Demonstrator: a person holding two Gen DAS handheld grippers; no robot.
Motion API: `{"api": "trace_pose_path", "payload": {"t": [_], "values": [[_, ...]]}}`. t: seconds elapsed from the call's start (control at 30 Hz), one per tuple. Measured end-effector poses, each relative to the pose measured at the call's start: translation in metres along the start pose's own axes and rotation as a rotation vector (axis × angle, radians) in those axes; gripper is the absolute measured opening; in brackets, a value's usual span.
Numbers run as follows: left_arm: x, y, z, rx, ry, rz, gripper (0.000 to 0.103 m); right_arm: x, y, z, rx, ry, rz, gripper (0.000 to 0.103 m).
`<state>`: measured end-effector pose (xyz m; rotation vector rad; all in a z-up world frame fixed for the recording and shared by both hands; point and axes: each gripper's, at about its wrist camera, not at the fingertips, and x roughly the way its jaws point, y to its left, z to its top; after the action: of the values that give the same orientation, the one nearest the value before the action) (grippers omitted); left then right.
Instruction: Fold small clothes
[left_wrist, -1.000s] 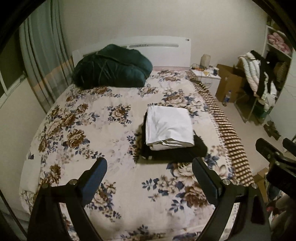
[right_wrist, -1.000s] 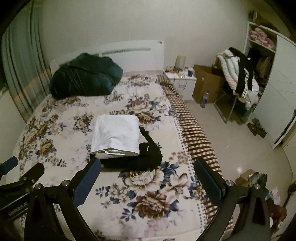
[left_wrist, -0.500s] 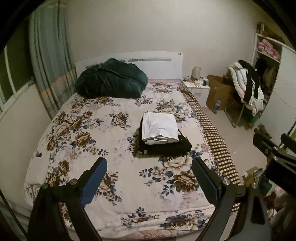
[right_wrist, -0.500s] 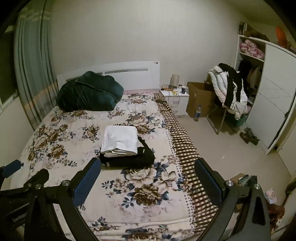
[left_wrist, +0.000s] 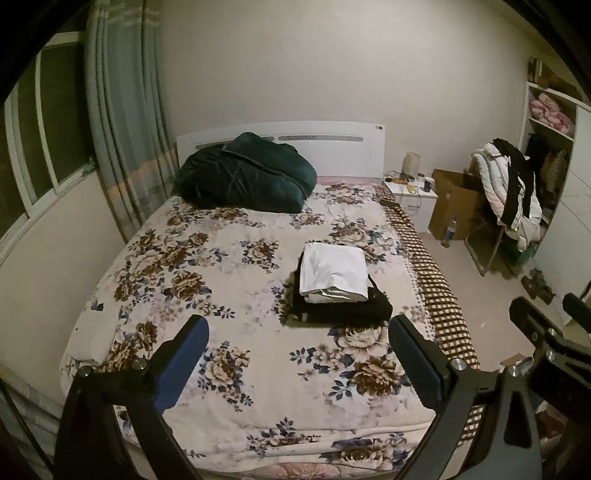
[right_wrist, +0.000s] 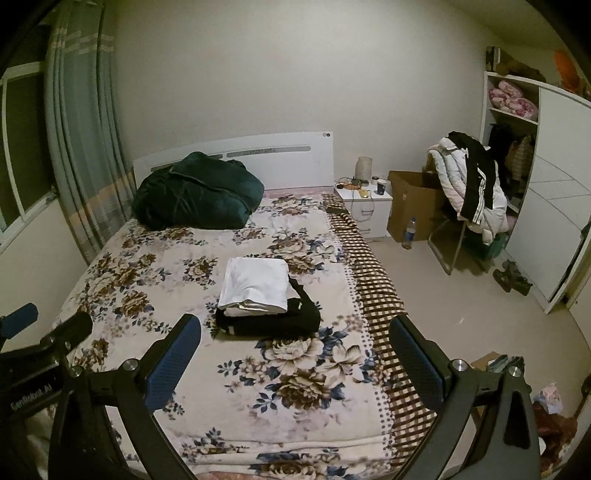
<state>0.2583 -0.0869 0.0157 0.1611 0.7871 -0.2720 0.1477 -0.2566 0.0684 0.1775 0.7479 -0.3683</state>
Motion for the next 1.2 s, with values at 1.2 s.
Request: {"api": "trace_pose_path", "payload": {"t": [1.2], "values": [[-0.005, -0.001, 0.000, -0.015, -0.012, 0.042, 0.100, 0.026, -0.003, 0.002, -0.044, -0.002, 0.043, 0.103]]}}
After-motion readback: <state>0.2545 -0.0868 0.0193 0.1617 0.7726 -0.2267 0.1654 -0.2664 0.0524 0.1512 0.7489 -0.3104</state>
